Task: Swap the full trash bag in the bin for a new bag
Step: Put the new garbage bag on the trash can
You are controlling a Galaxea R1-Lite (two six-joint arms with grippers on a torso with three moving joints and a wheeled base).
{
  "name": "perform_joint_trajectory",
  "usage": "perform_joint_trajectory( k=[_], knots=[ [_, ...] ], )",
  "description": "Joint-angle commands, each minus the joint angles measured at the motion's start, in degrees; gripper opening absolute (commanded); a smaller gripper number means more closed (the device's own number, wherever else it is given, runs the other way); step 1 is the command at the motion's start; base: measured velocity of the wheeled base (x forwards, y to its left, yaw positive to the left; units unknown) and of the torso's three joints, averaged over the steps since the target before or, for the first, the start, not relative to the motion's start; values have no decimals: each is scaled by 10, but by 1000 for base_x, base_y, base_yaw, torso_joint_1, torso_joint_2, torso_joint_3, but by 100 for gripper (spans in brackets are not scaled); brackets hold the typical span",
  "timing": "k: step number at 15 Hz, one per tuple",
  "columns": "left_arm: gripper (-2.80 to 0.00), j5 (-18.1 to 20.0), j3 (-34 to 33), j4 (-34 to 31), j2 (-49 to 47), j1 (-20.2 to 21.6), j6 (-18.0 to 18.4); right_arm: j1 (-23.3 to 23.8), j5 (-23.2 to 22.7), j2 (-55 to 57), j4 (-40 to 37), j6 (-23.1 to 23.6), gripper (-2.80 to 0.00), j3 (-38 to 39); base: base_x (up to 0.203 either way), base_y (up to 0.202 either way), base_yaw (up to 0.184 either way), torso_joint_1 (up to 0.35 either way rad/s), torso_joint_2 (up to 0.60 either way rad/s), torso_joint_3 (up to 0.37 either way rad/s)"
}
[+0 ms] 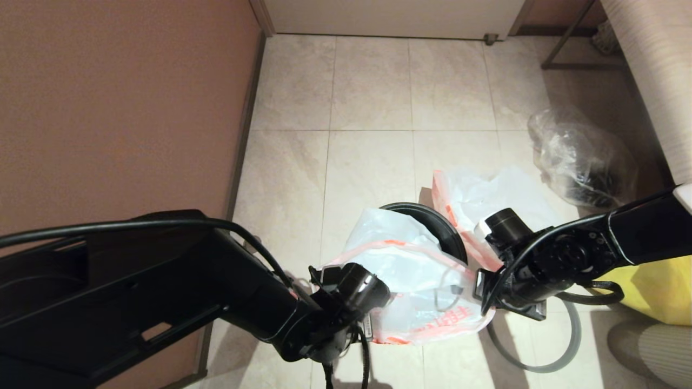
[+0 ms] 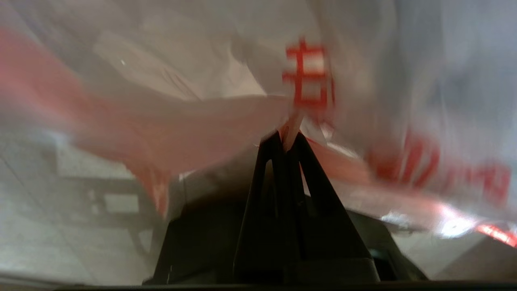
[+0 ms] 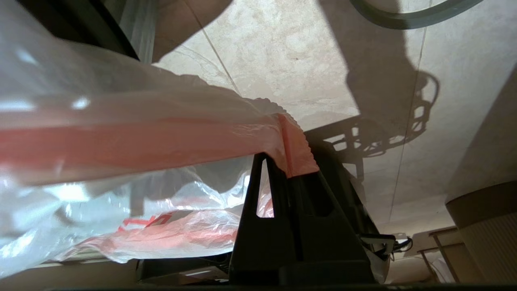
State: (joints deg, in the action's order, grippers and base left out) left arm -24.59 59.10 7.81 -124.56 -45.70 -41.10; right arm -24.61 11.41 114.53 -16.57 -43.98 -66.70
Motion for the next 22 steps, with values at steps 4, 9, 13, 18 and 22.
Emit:
perform_joint_trajectory(
  k=[4, 9, 13, 18, 22],
  knots=[
    [-280, -22, 36, 24, -8, 26, -1, 7, 57, 30, 35, 16, -280, -45, 0, 0, 0, 0, 0, 0],
    [-280, -27, -12, 122, 3, 21, -4, 19, 82, -18, 45, 30, -280, -39, 0, 0, 0, 0, 0, 0],
    [-280, -27, -14, 126, -5, 25, -4, 33, 110, -9, 77, 74, -280, -38, 0, 0, 0, 0, 0, 0],
    [0, -27, -21, 128, -7, 20, 0, 27, 107, -16, 75, 73, -280, 0, 0, 0, 0, 0, 0, 0],
    [0, -27, -21, 128, -9, 19, 0, 14, 103, -19, 80, 76, -280, 50, 0, 0, 0, 0, 0, 0]
  ],
)
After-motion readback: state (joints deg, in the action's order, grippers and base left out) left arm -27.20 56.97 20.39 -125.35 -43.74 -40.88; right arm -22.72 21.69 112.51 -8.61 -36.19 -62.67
